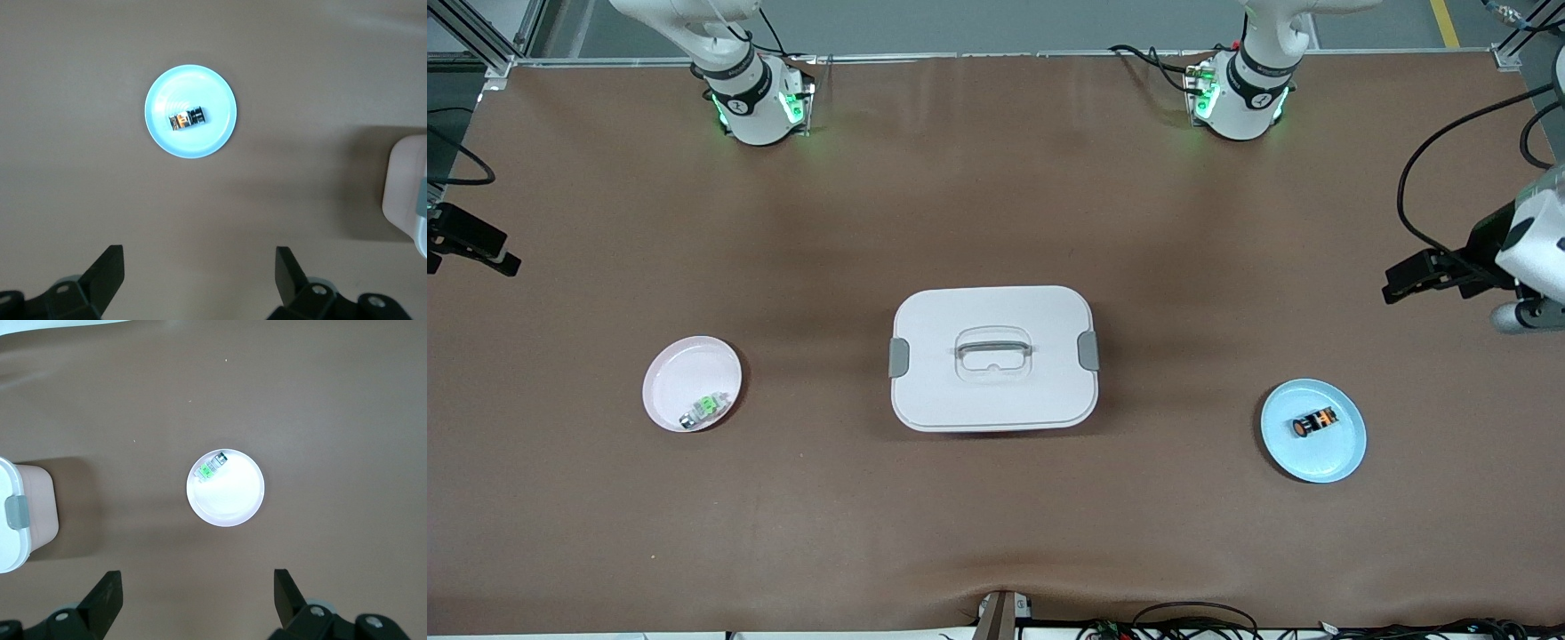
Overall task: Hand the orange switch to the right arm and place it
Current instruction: 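Move the left gripper toward the light-blue plate with the orange switch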
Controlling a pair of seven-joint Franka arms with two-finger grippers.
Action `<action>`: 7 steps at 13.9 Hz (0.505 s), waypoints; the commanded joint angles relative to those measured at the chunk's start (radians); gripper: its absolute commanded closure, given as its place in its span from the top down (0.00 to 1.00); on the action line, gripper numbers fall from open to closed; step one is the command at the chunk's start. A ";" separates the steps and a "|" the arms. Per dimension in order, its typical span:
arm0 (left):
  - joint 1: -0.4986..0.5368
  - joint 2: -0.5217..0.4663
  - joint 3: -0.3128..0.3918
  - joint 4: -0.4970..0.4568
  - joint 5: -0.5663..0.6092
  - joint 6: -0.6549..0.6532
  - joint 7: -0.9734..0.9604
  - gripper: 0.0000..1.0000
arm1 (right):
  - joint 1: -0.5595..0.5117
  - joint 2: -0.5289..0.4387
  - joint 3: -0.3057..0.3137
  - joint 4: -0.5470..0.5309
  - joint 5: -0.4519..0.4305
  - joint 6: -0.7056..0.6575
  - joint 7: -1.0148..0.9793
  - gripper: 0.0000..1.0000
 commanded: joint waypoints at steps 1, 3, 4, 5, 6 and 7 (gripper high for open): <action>0.005 0.078 0.003 0.054 0.001 0.040 -0.002 1.00 | -0.022 -0.006 0.006 0.007 0.018 -0.012 -0.003 1.00; 0.004 0.115 0.003 0.054 0.005 0.090 -0.003 1.00 | -0.022 -0.008 0.008 0.008 0.018 -0.012 -0.003 1.00; 0.004 0.129 0.003 0.052 0.008 0.110 -0.003 1.00 | -0.022 -0.009 0.008 0.008 0.018 -0.012 -0.003 1.00; 0.004 0.152 0.003 0.052 0.008 0.118 -0.005 1.00 | -0.022 -0.008 0.008 0.008 0.015 -0.011 -0.003 1.00; 0.004 0.174 0.003 0.052 0.010 0.126 -0.008 1.00 | -0.024 -0.009 0.008 0.007 0.016 -0.011 -0.003 1.00; 0.004 0.195 0.005 0.052 0.011 0.138 -0.023 1.00 | -0.030 -0.008 0.008 0.008 0.016 -0.009 -0.003 1.00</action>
